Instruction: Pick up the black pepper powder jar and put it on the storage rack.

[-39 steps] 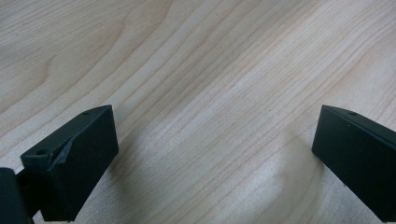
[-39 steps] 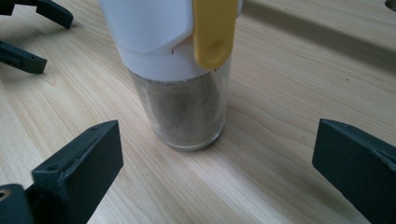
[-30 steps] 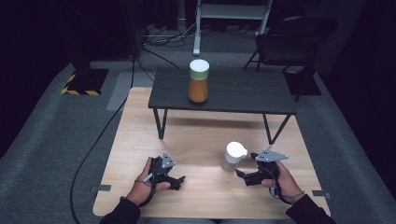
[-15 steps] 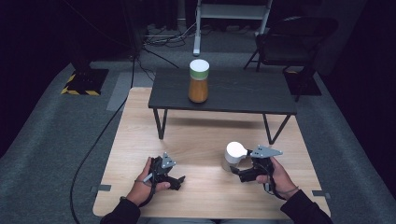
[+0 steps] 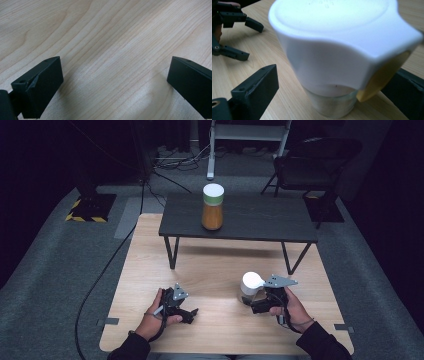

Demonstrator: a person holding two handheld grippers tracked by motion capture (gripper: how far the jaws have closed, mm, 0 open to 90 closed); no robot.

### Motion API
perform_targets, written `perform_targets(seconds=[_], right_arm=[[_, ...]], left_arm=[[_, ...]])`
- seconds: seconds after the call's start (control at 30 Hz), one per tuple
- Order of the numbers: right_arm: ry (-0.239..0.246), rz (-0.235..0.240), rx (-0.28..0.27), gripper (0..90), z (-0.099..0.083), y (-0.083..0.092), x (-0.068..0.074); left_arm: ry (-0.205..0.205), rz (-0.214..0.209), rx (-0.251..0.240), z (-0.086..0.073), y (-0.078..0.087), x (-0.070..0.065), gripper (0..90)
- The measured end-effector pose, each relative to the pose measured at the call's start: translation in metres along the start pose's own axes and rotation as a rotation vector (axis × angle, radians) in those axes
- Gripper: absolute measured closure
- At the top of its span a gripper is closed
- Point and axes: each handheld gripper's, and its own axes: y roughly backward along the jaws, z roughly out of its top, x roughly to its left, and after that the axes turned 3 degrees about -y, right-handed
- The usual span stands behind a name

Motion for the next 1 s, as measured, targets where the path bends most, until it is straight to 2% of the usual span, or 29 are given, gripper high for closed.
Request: perform_targets(seconds=[0.1, 0.23, 0.37, 0.43, 0.6, 0.9, 1.0], right_arm=[[-0.026, -0.006, -0.032, 5.2, -0.003, -0.002, 0.002], [-0.021, -0.011, -0.033, 7.6, -0.003, -0.007, 0.005], [-0.036, -0.025, -0.046, 20.3, -0.006, -0.011, 0.008], [-0.025, -0.049, -0.055, 27.0, -0.008, -0.011, 0.011], [-0.015, -0.05, -0.067, 28.1, -0.011, -0.011, 0.01], [-0.04, -0.058, -0.101, 30.0, -0.016, -0.009, 0.009], [-0.029, -0.068, -0.109, 30.3, -0.017, -0.007, 0.011]], left_arm=[[-0.001, -0.001, 0.001, 0.0, 0.0, 0.0, 0.4], [-0.003, -0.002, 0.002, 0.0, 0.0, 0.0, 0.4], [-0.003, -0.002, 0.002, 0.0, 0.0, 0.0, 0.4], [-0.003, -0.002, 0.002, 0.0, 0.0, 0.0, 0.4], [-0.004, -0.002, 0.002, 0.0, 0.0, 0.0, 0.4], [-0.004, -0.003, 0.002, 0.001, 0.0, 0.0, 0.4], [-0.004, -0.003, 0.002, 0.001, 0.0, 0.0, 0.5]])
